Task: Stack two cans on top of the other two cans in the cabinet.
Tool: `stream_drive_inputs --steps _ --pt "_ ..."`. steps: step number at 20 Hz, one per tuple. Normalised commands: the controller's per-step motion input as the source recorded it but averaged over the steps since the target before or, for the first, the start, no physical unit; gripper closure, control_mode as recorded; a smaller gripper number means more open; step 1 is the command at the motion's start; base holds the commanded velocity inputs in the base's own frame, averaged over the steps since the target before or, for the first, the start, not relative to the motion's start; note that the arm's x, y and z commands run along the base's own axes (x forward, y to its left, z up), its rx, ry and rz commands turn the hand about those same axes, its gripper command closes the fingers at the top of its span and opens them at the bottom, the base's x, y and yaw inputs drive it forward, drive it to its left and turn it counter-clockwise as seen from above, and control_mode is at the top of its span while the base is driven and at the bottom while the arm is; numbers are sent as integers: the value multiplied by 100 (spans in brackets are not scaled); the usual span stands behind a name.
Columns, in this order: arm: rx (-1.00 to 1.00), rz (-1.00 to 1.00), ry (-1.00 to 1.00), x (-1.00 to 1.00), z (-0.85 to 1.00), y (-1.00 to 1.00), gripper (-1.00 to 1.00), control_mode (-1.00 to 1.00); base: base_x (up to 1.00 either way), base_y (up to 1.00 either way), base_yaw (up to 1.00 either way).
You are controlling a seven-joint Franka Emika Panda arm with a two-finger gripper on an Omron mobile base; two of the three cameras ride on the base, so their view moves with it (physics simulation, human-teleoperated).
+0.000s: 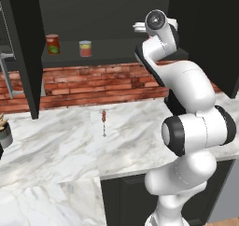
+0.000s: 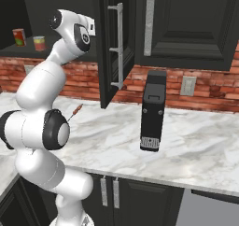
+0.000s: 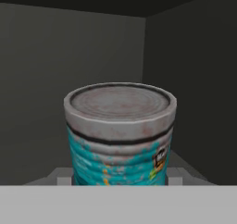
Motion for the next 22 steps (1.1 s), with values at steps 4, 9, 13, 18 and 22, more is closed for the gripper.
stream_drive_inputs --steps 4,9,13,18,22 --pt "0 0 0 3 -11 -2 100 -100 0 0 0" --pt "0 0 0 0 -13 -4 -100 -100 0 0 0" --pt "0 0 0 5 -6 -4 -100 -100 0 0 0" --pt "0 0 0 5 0 0 -100 -100 0 0 0" --pt "0 0 0 -1 0 2 -100 -100 0 0 0"
